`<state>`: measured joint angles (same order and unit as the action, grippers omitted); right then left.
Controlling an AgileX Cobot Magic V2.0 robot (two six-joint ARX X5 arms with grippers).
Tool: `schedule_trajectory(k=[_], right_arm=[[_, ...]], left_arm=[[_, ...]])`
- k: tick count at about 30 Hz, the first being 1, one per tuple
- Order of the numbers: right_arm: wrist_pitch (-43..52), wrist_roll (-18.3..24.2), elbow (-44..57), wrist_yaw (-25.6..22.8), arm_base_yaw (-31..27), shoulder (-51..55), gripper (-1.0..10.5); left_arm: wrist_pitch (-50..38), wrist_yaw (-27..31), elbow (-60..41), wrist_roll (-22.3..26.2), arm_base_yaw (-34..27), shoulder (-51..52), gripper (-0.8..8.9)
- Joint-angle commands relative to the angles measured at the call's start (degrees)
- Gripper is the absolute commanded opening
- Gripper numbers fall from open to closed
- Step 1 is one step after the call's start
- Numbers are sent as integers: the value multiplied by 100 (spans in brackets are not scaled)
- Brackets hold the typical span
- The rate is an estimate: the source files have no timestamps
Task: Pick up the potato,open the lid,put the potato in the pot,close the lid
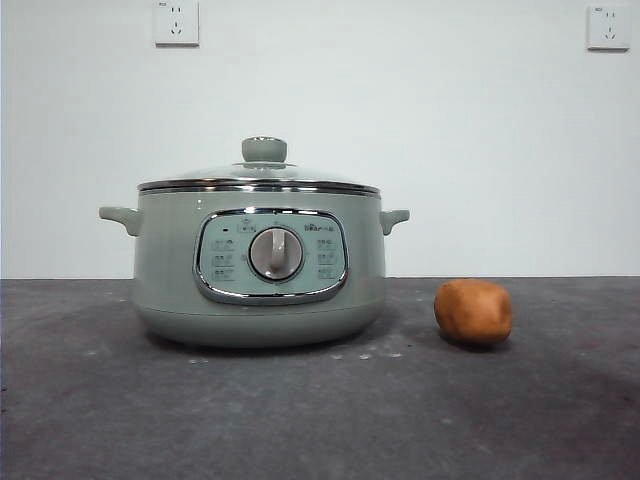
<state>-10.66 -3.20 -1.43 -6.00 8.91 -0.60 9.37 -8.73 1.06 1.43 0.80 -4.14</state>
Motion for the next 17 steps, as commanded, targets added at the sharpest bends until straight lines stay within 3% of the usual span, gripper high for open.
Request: schedule_trajectory(k=[1,4,10,17], right_arm=[[39,20,61,2,-13,0,-2],[42,-26,57,2,-13,0,-9],[177,-584,-133,2,-13,0,-12],[166,-916,-750,22,-13,-44,-12]], left_arm=[[-42,-31,-57,-44,-17,0,-4],[-39,-31,-39,-216,-17,0,-6],[66,-37,214,-450,-15,-2,-7],[391,-50,953,-892,-15,-190,-6]])
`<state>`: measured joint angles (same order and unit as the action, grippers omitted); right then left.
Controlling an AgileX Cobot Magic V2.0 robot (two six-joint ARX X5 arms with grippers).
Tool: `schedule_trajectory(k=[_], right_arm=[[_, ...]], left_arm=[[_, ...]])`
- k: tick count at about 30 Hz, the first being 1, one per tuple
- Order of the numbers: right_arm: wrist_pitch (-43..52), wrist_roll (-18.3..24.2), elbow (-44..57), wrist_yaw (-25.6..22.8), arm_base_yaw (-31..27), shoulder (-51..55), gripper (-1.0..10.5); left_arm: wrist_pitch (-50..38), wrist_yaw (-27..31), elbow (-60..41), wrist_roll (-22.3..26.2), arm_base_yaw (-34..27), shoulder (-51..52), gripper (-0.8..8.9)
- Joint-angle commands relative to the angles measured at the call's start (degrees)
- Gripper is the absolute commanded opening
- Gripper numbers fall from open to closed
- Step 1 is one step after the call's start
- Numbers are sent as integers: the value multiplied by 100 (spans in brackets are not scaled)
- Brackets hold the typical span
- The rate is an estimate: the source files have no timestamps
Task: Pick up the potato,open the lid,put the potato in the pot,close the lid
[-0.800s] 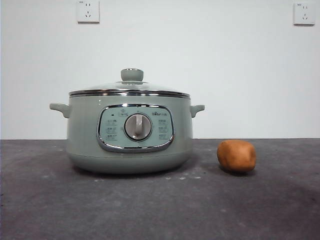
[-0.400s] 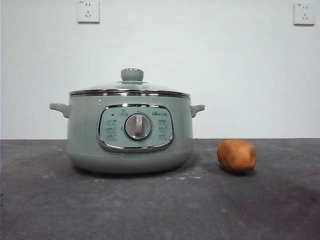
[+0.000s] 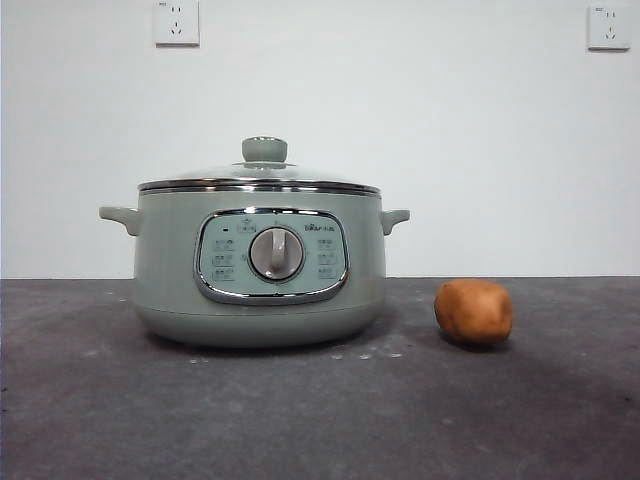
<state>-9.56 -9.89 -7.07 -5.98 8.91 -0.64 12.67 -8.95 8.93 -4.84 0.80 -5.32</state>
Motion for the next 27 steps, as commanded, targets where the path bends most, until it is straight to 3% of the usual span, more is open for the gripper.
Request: schedule_trajectory(k=[1,5,10,15,20,27], right_arm=[[55,-289,-306,63,-13,-74,-12],[-131,-363,-868,267,-13,-341,-12],[-986,-291,-1888,780,-13,-981,-12],[-1860,136,-2942,1266,-13,-1716,-12],[-2771,459,-3950,1580,-13,-2400,-12],[-3799,881,-5014,1895,-13,-3108,-12]], left_arm=[[125,-33,304,-267,-15,-127,-7],[472,-61,901,-269,-15,-411,-7],[986,-487,1836,-260,-11,-903,-7],[1598,-861,2774,-195,-11,-1401,-6],[2599,-1252,3746,229,-11,-1873,-6],[3473,-1401,4701,511,46,-2288,-7]])
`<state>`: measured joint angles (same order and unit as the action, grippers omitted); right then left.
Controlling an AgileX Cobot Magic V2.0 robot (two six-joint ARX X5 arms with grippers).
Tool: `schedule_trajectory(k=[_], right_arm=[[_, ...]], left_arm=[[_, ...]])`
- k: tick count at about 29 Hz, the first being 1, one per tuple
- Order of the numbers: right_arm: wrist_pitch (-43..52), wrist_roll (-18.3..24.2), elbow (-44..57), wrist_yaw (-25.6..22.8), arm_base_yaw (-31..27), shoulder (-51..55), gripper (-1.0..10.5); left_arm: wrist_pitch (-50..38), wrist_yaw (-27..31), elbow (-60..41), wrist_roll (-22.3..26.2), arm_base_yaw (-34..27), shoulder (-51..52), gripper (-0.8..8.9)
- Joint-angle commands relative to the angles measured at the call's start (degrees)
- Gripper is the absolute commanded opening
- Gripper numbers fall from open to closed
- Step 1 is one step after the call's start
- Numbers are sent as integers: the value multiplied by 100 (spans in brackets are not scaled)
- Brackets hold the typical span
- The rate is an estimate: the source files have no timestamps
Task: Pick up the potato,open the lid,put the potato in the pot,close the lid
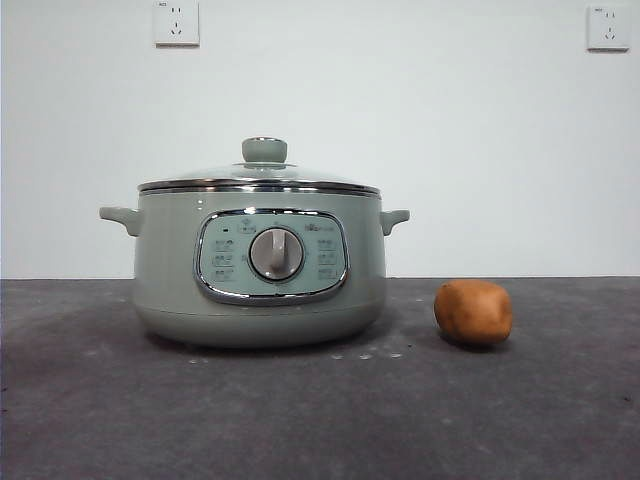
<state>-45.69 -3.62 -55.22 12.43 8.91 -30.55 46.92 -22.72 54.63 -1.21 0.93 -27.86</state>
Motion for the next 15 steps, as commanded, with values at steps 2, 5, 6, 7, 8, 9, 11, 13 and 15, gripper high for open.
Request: schedule_trajectory(k=[2,5,6,7,8,9,11,13,15], right_arm=[[-380,343,-367,114,-13,-236,-12],[-579,413,-501,114,-13,-358,-11],[-627,428,-514,114,-13,-382,-11],[-682,457,-516,116,-13,-385,-11],[-726,514,-516,116,-13,-389,-11],[-763,557,-516,116,-13,-411,-11],[-826,557,-516,116,-11,-415,-10],[-835,557,-516,111,4,-417,2],[-826,555,-516,111,9,-417,2]], left_arm=[[107,-28,232,149,59,-59,-7],[234,-31,286,149,87,-76,-7],[284,-31,286,151,96,-83,-7],[326,-26,286,151,103,-85,-7],[345,-24,286,151,107,-94,-7],[361,-24,286,151,107,-94,-7],[358,-24,286,151,105,-105,-6],[356,-26,286,151,105,-127,-5],[356,-26,286,149,105,-149,-2]])
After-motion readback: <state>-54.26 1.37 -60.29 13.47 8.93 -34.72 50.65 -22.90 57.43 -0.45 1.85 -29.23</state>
